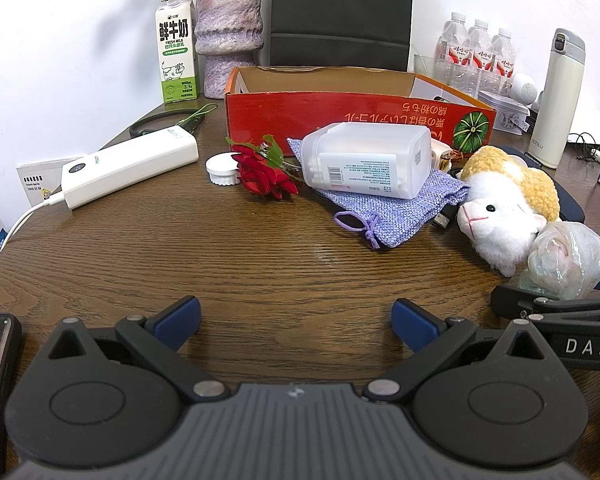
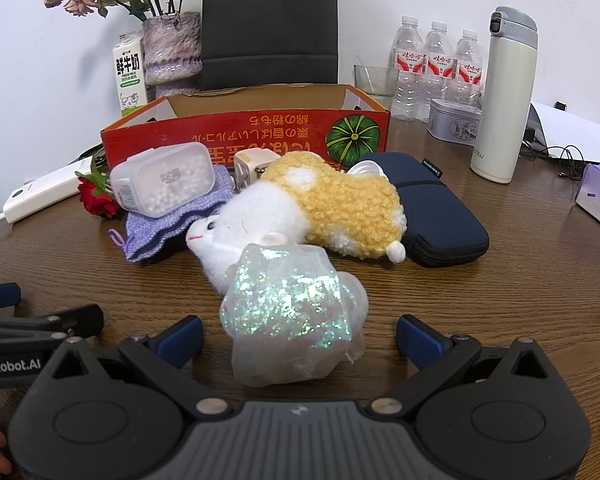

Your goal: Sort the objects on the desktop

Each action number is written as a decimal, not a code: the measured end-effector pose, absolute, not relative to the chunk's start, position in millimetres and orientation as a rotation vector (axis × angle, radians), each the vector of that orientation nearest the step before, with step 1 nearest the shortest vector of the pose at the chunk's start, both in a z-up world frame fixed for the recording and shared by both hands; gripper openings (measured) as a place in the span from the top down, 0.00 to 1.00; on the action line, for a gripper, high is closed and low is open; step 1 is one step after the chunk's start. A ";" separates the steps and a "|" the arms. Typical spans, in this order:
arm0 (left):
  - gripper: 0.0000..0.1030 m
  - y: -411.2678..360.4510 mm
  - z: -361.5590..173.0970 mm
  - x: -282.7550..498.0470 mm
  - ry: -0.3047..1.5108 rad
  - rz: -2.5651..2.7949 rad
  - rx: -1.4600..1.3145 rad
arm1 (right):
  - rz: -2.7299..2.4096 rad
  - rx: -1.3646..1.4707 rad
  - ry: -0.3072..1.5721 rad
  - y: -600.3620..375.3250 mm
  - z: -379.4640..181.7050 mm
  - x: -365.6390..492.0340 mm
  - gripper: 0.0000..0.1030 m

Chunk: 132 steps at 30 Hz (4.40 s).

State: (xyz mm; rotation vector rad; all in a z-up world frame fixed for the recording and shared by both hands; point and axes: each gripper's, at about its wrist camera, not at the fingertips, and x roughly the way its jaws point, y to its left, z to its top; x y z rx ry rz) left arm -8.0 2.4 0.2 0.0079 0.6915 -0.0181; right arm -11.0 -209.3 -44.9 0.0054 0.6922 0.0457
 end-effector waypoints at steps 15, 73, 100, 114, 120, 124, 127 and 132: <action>0.00 2.4 0.1 -8.0 0.692 -0.021 0.010 | 0.044 0.005 0.692 -209.2 -44.9 -10.9 0.00; 0.86 -57.3 20.9 -56.1 0.711 -0.314 0.014 | 0.283 -0.027 0.591 -286.4 -15.0 -68.0 0.58; 0.14 -74.1 32.0 -73.1 0.617 -0.600 0.209 | 0.195 0.050 0.588 -308.3 -18.7 -70.5 0.55; 0.34 -88.2 18.9 -40.9 0.756 -0.662 0.230 | 0.135 0.063 0.540 -327.9 -4.4 -93.6 0.56; 0.14 -98.4 36.6 -38.2 0.576 -0.580 0.343 | 0.149 0.076 0.553 -327.5 -8.9 -84.6 0.56; 0.43 -115.7 18.2 -1.6 0.702 -0.654 0.341 | 0.160 0.070 0.558 -322.6 -11.0 -86.1 0.56; 0.50 -111.8 15.2 -4.6 0.696 -0.643 0.299 | 0.160 0.067 0.544 -324.5 -6.8 -92.0 0.56; 0.52 -88.4 51.8 -17.3 0.580 -0.559 0.133 | 0.183 0.116 0.508 -328.6 7.3 -83.9 0.57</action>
